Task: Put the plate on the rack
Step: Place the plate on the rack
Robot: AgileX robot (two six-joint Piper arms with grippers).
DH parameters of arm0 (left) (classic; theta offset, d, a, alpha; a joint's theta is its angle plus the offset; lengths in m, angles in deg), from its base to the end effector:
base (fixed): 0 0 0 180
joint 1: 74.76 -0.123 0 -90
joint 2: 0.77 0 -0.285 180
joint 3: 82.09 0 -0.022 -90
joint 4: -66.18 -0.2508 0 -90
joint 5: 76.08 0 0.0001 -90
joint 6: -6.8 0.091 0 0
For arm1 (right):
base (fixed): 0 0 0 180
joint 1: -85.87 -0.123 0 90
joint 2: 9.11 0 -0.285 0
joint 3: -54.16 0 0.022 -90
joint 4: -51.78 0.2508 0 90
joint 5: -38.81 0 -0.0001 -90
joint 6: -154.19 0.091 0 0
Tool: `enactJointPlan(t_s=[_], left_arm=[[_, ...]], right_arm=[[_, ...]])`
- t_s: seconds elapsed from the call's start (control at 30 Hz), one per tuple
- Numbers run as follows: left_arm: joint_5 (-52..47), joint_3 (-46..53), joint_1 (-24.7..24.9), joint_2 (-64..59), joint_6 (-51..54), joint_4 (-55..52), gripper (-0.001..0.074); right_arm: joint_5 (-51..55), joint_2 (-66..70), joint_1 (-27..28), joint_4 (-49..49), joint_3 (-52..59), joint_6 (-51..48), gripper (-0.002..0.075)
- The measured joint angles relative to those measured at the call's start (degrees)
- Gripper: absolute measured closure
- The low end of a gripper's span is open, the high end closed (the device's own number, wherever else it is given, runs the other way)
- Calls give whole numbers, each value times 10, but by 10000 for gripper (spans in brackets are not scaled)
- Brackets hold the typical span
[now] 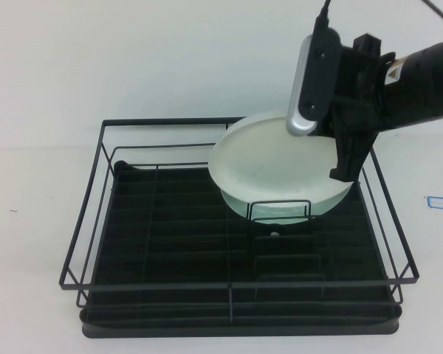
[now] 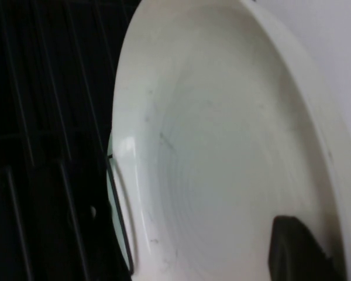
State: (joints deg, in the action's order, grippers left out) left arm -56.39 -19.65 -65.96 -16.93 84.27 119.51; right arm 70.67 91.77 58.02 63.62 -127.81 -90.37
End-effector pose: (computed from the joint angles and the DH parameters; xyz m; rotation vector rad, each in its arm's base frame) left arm 0.0514 0.0169 0.3083 0.1128 1.1821 0.4202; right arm 0.3261 0.1834 0.3273 -1.5370 1.6715 -0.1224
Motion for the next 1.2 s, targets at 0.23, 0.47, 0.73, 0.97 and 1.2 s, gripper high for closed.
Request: enactJointPlan(t_s=[0.23, 0.47, 0.73, 0.97, 1.2], left_arm=[[-8, 0, 0, 0, 0, 2, 735], [-29, 0, 0, 0, 0, 2, 735], [-30, 0, 0, 0, 0, 2, 735], [-30, 0, 0, 0, 0, 14, 735], [-30, 0, 0, 0, 0, 20, 735]], right_arm=[[0, 28, -1, -7, 0, 0, 596], [3, 54, -2, -19, 0, 0, 596], [4, 70, -2, -25, 0, 0, 593], [4, 73, -2, -25, -1, 7, 438], [4, 73, -2, -26, -1, 38, 295]])
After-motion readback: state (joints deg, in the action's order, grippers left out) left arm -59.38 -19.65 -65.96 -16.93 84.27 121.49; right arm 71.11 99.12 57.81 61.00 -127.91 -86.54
